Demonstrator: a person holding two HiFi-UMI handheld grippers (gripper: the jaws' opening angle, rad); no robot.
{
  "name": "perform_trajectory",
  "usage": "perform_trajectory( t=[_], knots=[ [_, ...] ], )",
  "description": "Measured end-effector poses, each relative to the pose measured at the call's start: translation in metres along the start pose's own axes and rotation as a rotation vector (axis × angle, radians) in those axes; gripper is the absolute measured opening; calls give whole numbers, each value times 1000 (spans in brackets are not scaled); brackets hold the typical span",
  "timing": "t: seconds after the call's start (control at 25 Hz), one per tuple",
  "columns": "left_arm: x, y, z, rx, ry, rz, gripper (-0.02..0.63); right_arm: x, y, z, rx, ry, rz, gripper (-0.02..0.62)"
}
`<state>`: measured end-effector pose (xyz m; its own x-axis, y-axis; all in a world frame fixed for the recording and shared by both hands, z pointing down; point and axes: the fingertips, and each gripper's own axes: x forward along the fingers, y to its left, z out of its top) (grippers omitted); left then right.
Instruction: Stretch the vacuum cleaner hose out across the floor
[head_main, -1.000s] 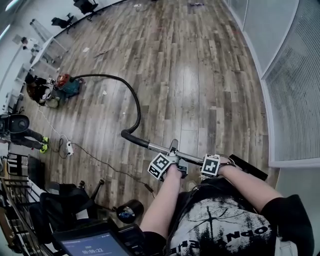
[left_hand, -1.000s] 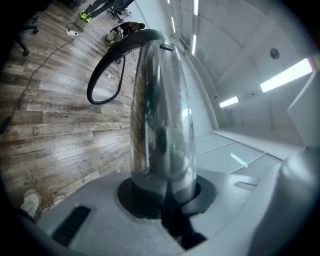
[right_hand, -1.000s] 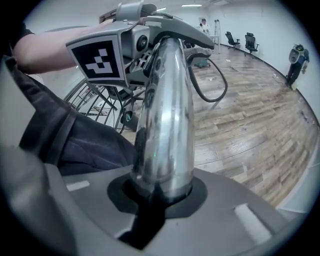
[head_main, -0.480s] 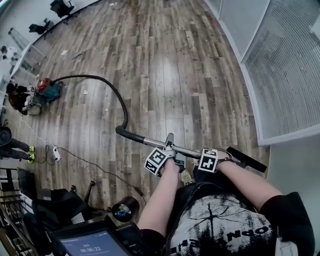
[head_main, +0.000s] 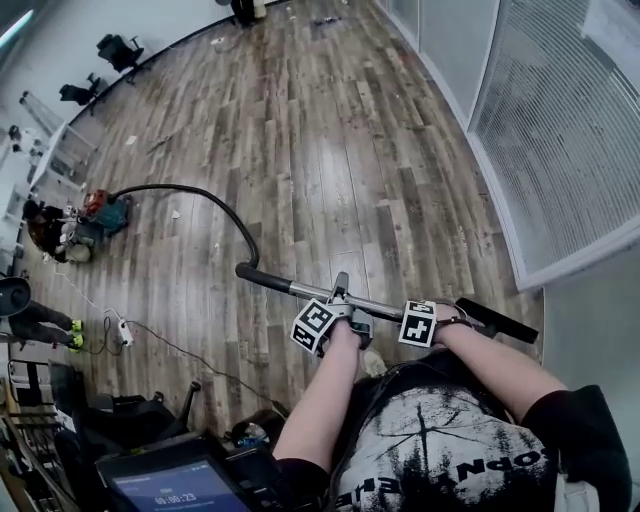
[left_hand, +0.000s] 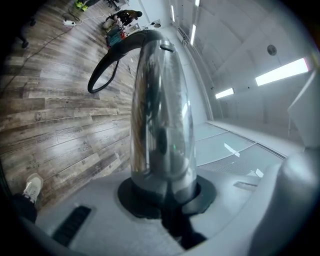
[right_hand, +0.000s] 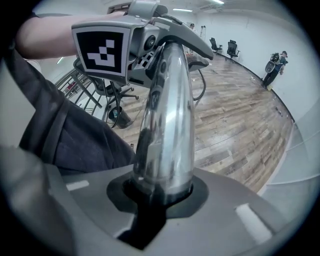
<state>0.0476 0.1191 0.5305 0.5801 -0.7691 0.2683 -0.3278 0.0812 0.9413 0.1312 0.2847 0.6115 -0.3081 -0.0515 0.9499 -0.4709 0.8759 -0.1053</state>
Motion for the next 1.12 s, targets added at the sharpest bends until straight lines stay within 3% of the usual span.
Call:
perform_trajectory(
  t=[0.16,0.44,0.8,1.12],
  knots=[
    [0,-16,-31,7,-16,-3,48,-18,0,-30,-22,-17,-18,84],
    [10,-37,-93,-22,-56,-5,48,-54,-16,-95,-75,-45,-134,106],
    [24,-42,-178,-42,-31,20,48,-74,-14,-181,-80,-24,-191,120],
    [45,-39,-203,-41,23,26,48,-72,-21,-205,-64,25,-214,140]
  ],
)
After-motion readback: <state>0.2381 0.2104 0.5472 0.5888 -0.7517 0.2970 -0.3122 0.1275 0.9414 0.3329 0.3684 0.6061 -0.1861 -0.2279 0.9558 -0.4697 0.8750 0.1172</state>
